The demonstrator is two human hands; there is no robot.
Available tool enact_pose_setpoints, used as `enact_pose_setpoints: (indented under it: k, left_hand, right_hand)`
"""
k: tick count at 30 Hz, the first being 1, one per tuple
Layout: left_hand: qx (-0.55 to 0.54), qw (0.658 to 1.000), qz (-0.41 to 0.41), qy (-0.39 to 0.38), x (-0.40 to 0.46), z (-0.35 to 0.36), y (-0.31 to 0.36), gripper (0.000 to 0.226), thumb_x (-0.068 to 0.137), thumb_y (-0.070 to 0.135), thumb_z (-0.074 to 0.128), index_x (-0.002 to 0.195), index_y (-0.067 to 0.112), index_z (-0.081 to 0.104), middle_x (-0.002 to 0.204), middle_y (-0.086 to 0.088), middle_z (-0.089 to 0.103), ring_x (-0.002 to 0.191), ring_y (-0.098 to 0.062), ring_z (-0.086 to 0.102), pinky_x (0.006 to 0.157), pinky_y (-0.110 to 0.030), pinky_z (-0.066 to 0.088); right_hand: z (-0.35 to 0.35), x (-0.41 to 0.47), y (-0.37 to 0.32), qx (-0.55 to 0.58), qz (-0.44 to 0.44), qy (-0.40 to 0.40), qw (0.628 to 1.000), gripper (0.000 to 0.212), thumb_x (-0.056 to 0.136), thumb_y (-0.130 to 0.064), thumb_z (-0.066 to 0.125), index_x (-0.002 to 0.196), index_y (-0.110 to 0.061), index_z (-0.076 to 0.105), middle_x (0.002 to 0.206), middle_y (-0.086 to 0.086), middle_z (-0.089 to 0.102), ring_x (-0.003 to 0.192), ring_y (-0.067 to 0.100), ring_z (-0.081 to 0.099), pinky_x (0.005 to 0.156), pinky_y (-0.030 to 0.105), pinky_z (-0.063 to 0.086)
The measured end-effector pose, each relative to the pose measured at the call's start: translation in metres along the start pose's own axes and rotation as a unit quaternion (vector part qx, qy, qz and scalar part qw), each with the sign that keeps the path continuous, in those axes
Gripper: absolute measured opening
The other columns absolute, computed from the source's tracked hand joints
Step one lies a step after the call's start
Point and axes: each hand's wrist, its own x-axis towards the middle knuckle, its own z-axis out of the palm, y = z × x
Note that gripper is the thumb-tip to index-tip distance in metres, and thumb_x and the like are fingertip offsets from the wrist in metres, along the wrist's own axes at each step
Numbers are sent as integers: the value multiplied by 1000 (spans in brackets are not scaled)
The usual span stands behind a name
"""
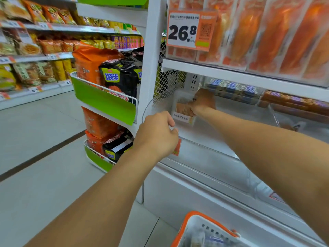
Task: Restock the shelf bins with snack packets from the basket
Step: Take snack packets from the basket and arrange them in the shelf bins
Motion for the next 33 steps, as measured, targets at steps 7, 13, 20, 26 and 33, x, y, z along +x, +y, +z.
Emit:
enact_pose_setpoints:
  k: [7,13,20,26,33]
  left_hand:
    - [10,1000,8,-26,-2,6,12,10,89,31,67,86,29,58,76,3,67,76,-16,65,74,-32,53]
    - [68,989,61,-114,-17,24,39,18,88,34,68,74,25,62,69,10,58,77,-18,60,68,-28,44]
    - [89,904,51,-415,-56,50,62,14,98,31,58,96,18,63,87,-4,72,75,-17,71,63,-29,56]
    - [251,762,46,-595,-97,102,66,22,99,36,54,116,22,60,106,-1,67,96,-16,68,74,-30,53]
    - [253,771,80,-579,-102,107,79,24,98,38,56,117,24,57,114,-2,66,98,-15,66,74,-30,51]
  right_hand:
    - [-42,-21,1,-7,-12,38,999,51,84,-34,77,119,-6,53,111,9,62,99,26,64,73,32,52]
    - [-104,-89,21,-38,-113,-10,993,33,82,-25,72,105,-3,64,101,14,67,88,32,65,77,43,56]
    - [-149,-220,56,-44,-197,30,979,26,85,-32,64,67,-14,58,62,-2,60,62,18,57,58,31,44]
    - [-71,-366,167,-73,-33,-396,915,38,81,-54,74,76,-17,66,74,2,62,71,19,57,67,33,47]
    - [-13,-392,158,87,241,-344,903,36,84,-30,75,60,-3,67,53,11,62,40,18,49,51,34,53]
